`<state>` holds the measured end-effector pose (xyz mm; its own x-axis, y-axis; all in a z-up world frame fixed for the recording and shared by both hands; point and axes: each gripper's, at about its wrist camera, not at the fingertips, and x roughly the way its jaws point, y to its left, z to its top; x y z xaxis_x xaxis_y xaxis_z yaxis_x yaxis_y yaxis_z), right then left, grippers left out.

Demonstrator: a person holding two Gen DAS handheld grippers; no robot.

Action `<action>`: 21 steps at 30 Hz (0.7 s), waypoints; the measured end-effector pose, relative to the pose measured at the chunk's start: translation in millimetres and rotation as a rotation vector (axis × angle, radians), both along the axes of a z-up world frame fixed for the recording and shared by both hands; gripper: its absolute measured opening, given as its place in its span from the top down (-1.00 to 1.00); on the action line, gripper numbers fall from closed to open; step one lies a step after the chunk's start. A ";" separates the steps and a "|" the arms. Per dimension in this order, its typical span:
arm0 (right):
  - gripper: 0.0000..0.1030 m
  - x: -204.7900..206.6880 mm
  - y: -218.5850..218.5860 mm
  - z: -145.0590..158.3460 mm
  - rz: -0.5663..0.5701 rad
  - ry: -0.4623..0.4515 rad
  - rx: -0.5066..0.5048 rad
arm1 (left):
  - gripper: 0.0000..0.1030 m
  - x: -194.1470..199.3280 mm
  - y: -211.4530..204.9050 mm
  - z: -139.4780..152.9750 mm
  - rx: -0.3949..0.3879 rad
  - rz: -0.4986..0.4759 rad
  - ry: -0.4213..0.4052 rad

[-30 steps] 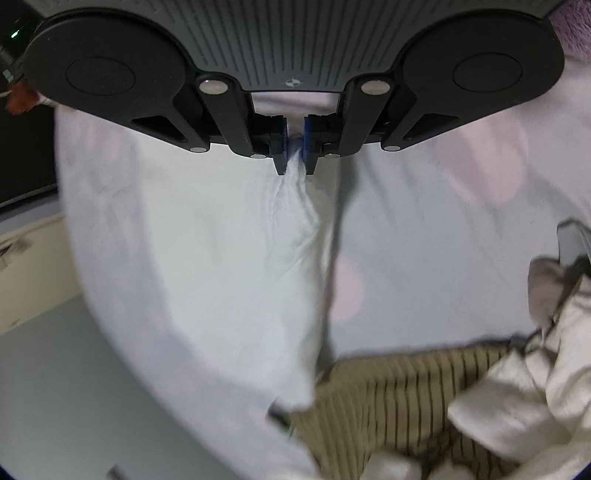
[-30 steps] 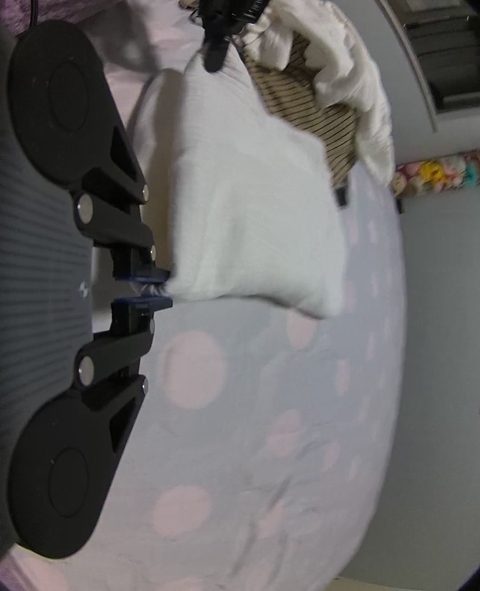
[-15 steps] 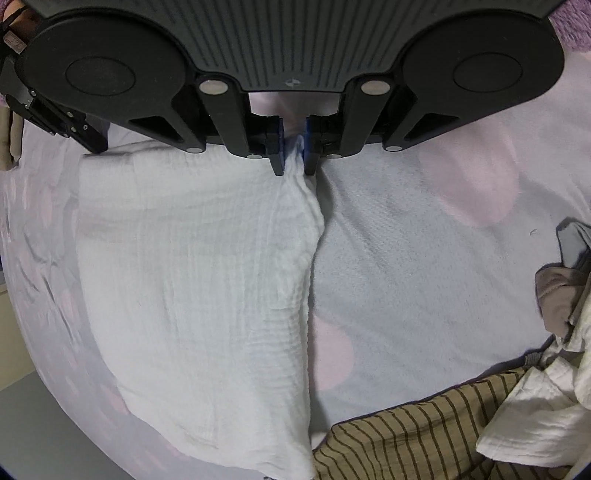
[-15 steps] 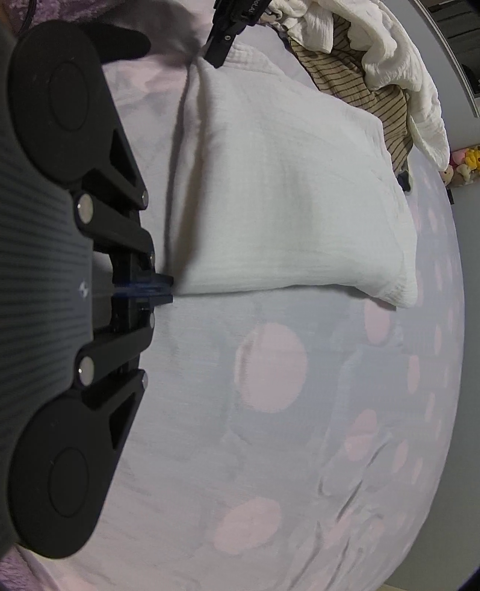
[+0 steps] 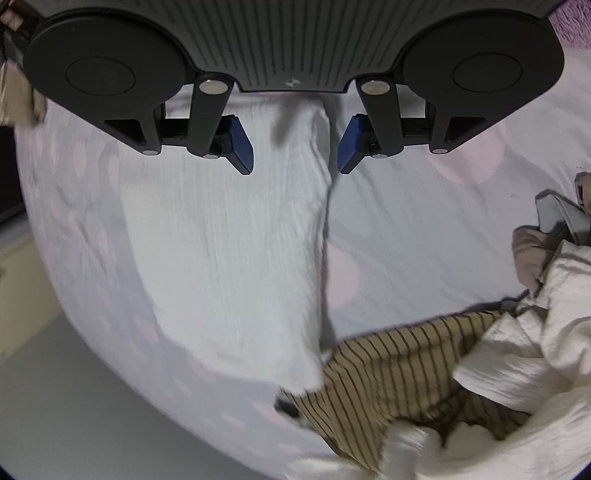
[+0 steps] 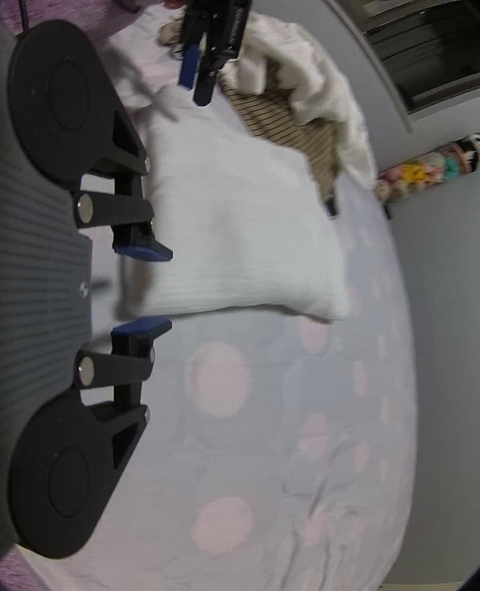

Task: Fold clothes
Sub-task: 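Open both grippers and move them to the folded shirt's end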

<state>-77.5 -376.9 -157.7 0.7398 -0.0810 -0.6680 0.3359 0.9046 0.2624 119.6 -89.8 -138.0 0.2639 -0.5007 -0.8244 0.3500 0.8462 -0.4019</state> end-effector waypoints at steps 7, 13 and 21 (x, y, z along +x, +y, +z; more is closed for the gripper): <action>-0.23 28.8 -14.1 10.8 -0.014 0.002 0.052 | 0.06 23.8 2.1 3.5 -0.088 0.095 -0.005; -0.33 53.8 -19.9 20.8 0.018 0.016 0.037 | 0.06 46.7 -10.9 2.8 -0.120 0.084 0.002; -0.45 88.3 -31.9 29.0 0.042 0.028 0.030 | 0.06 91.8 -15.1 -17.8 -0.227 0.119 0.051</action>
